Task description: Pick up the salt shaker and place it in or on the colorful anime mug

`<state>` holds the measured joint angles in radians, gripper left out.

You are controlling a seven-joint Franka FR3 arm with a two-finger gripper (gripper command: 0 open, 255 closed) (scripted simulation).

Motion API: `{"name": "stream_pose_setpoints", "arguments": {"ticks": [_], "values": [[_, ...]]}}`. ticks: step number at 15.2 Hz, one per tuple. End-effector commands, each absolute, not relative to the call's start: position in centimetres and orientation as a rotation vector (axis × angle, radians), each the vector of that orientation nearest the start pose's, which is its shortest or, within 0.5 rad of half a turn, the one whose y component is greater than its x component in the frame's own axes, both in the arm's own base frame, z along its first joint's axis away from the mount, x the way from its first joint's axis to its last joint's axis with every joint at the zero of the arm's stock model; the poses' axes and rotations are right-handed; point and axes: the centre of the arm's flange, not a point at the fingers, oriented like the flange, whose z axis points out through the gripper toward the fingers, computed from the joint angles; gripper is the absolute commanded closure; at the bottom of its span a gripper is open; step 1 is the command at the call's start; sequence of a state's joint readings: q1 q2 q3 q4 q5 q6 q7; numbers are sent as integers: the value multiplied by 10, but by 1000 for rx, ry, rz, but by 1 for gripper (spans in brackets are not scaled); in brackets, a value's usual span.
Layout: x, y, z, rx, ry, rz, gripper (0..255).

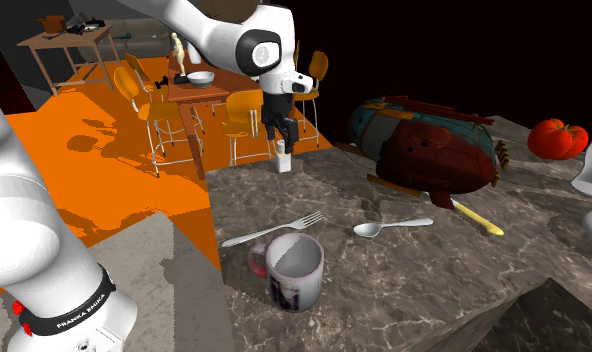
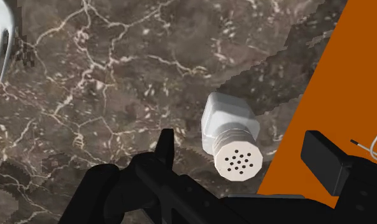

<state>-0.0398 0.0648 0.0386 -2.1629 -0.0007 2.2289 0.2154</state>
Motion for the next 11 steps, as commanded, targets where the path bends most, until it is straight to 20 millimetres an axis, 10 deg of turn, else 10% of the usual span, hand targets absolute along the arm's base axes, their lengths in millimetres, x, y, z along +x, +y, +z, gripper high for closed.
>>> {"name": "stream_pose_setpoints", "arguments": {"ticks": [1,3,4,11], "values": [[545,-1,367,-3121,339,-2,0],[545,-1,367,-3121,339,-2,0],[545,-1,367,-3121,339,-2,255],[545,-1,367,-3121,339,-2,255]]}}
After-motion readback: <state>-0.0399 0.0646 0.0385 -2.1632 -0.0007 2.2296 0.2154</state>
